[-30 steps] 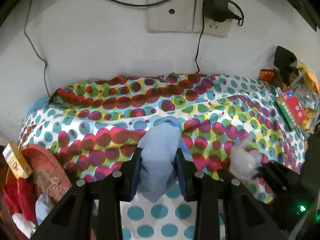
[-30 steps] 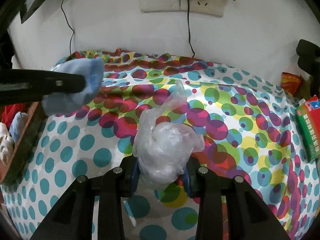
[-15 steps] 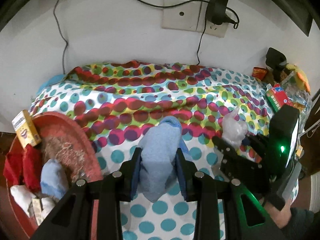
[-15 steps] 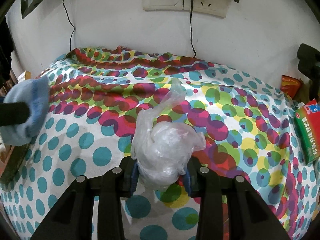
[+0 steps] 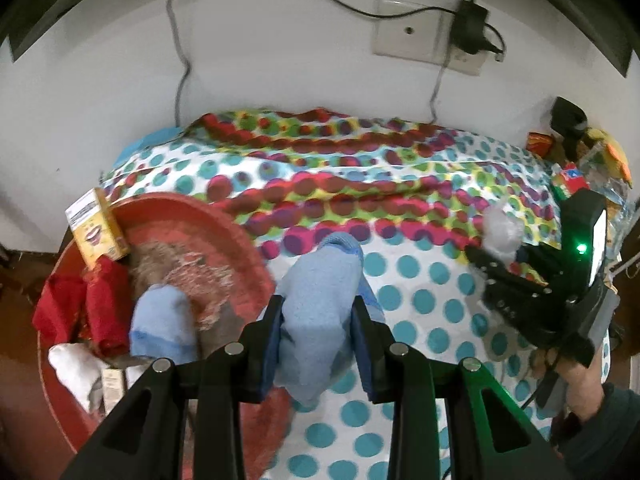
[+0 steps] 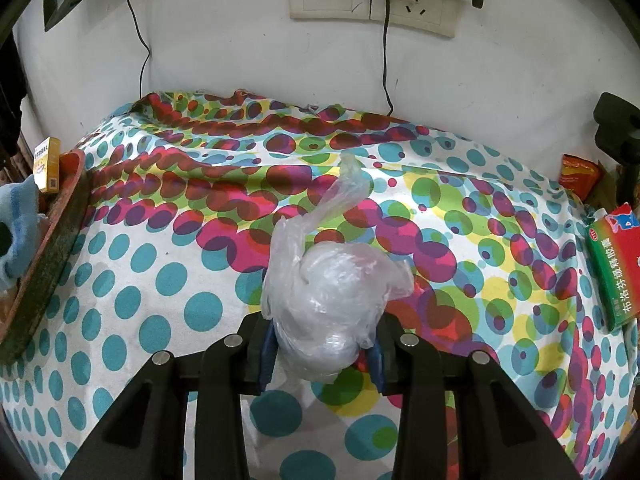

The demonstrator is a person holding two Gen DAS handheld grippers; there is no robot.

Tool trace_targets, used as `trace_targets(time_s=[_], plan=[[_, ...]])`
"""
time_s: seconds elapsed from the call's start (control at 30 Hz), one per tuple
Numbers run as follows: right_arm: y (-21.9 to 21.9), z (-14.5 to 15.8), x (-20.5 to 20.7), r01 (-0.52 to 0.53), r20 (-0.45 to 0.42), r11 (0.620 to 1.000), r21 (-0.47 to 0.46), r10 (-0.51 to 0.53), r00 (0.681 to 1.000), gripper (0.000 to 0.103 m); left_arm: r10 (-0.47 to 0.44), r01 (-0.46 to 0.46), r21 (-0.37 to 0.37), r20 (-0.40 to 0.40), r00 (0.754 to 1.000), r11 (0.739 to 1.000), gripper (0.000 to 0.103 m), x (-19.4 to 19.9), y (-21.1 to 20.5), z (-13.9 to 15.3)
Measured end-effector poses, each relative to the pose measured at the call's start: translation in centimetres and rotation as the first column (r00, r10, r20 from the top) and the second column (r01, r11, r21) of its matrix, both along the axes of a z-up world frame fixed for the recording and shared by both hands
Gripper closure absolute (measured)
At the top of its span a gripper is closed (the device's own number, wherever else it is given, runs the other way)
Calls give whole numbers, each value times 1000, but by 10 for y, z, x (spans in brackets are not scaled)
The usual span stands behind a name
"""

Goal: Organize objects
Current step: 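Carry the light blue sock with the left gripper onto the tray and release while the right holds the bag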

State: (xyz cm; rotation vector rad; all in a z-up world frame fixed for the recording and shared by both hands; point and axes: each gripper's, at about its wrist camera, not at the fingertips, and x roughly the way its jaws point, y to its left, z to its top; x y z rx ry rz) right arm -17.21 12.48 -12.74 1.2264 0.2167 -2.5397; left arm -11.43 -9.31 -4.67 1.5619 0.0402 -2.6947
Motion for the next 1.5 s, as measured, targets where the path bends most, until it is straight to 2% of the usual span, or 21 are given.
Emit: trace_targets(time_s=[0.5,0.93,1.03,1.3,1.5], plan=[[0,0,0,3,0,1000,1,-3,1000,67,105,-104,-29,22,994,994,70,6,-65,-3],[-1,0,0,3,-1,1000,0,-3,1000,67,203,-200,-48,48,978,979,70,-2,-121,-18],[-1,0,0,3,-1,1000,1,-3,1000,67,210,-205,-79,56,976,976,69,-6,-128,-22],[-1,0,0,3,-1,1000,0,-3,1000,67,223,-218,-94,53,973,971,68,-19,-143,-26],[-1,0,0,2,-1,1000,3,-2,1000,67,256,-253,-65,52,965,965,67,-23,-155,-26]])
